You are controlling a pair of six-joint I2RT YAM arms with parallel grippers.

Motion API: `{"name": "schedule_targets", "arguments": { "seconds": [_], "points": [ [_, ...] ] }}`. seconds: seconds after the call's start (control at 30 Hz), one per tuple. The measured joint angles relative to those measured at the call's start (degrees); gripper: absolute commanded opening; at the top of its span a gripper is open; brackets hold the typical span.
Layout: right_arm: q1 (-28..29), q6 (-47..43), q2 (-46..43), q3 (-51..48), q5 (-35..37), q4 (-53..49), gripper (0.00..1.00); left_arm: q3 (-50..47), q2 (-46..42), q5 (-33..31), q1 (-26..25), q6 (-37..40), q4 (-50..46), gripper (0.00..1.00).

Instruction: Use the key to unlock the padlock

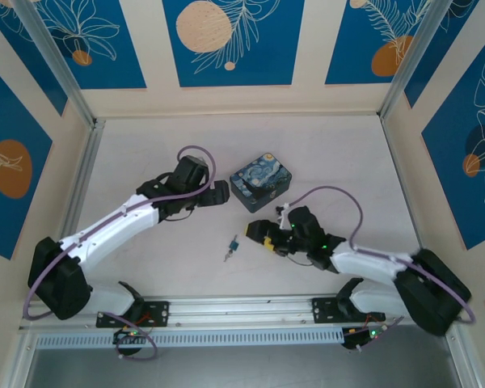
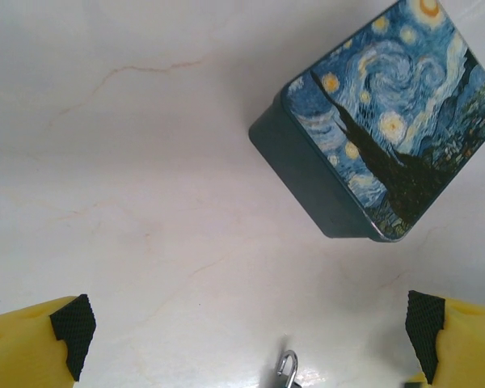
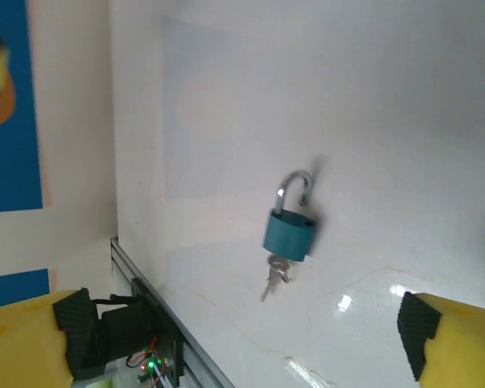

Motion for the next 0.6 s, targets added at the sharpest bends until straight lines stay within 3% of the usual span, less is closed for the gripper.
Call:
{"name": "schedule_targets", "arguments": {
  "seconds": [0.13, 0.23, 0.4, 0.6],
  "points": [
    [-7.7, -4.8, -15.2, 4.5, 2.1, -16.5, 1.0, -0.4, -3.8, -4.3, 0.3, 1.5, -0.9, 1.0],
    [-14.7, -9.3, -20.7, 11.8, 4.7, -28.0, 1.0, -1.1, -7.5, -9.1, 0.5, 3.7, -0.8, 1.0],
    [-24.7, -16.6, -19.7, 24.6, 15.3, -38.0, 1.0, -5.7, -13.3, -19.2, 0.9, 10.9, 4.0, 1.0],
    [-28.2, -30.1, -12.6, 26.3, 31.6, -35.0, 1.0, -18.8, -18.4, -27.1, 4.2, 25.1, 18.5, 1.0]
  ]
}}
